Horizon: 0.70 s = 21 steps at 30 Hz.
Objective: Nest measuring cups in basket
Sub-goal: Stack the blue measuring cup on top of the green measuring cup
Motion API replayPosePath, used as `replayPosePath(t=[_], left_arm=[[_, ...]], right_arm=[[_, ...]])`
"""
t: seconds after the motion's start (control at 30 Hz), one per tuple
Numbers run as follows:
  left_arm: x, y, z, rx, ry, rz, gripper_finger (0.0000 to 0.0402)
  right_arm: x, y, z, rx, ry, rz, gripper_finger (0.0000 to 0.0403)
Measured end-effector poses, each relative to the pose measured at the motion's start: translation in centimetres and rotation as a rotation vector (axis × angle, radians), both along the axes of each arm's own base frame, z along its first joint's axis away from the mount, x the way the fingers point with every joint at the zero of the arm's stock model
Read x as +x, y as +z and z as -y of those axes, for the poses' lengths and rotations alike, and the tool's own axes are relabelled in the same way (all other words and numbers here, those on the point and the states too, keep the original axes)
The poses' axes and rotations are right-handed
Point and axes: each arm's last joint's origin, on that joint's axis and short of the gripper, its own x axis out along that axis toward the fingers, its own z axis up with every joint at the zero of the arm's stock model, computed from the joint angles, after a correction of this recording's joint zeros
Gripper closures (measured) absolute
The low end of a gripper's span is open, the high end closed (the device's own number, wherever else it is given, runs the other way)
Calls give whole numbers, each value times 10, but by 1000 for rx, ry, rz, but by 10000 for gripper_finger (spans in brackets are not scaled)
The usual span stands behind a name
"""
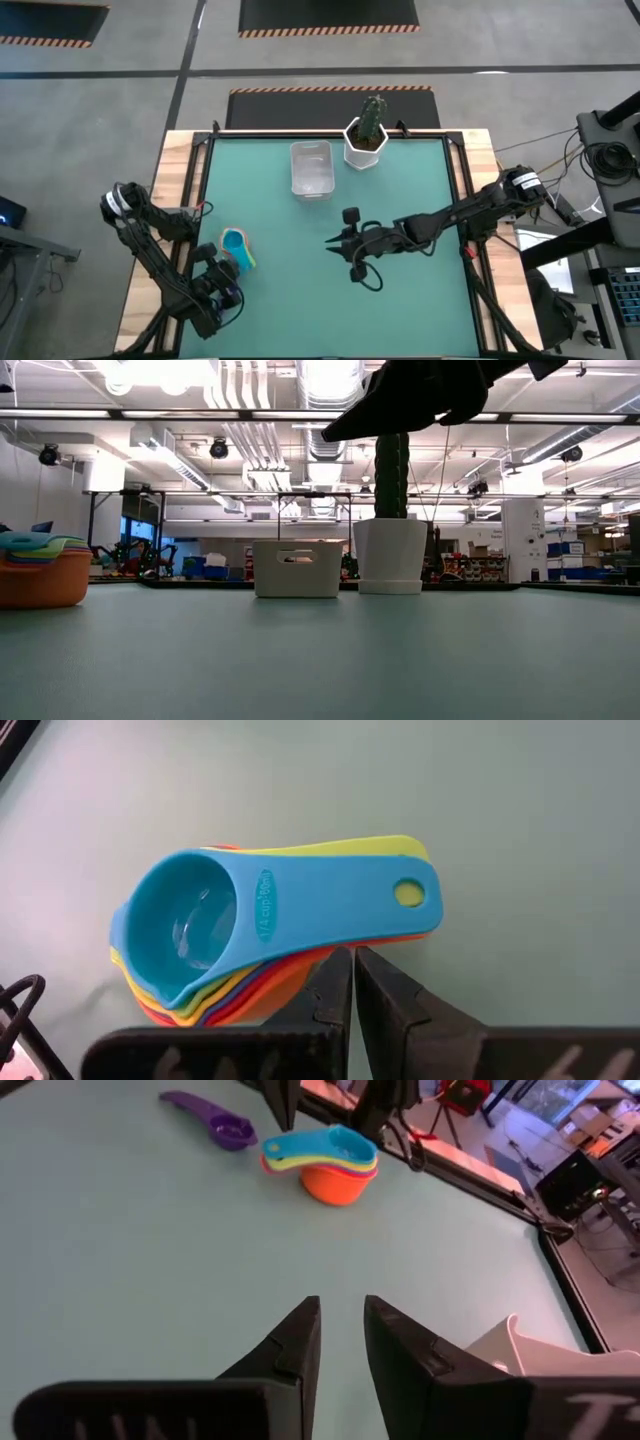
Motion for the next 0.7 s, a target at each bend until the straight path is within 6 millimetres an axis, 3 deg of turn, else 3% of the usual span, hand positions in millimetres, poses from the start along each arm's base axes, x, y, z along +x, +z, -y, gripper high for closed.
replayPosePath(t=[0.7], left_arm=[[3, 2, 1, 37, -39, 51, 402]], right_arm=[[-2, -5, 1, 20, -2, 31, 335]])
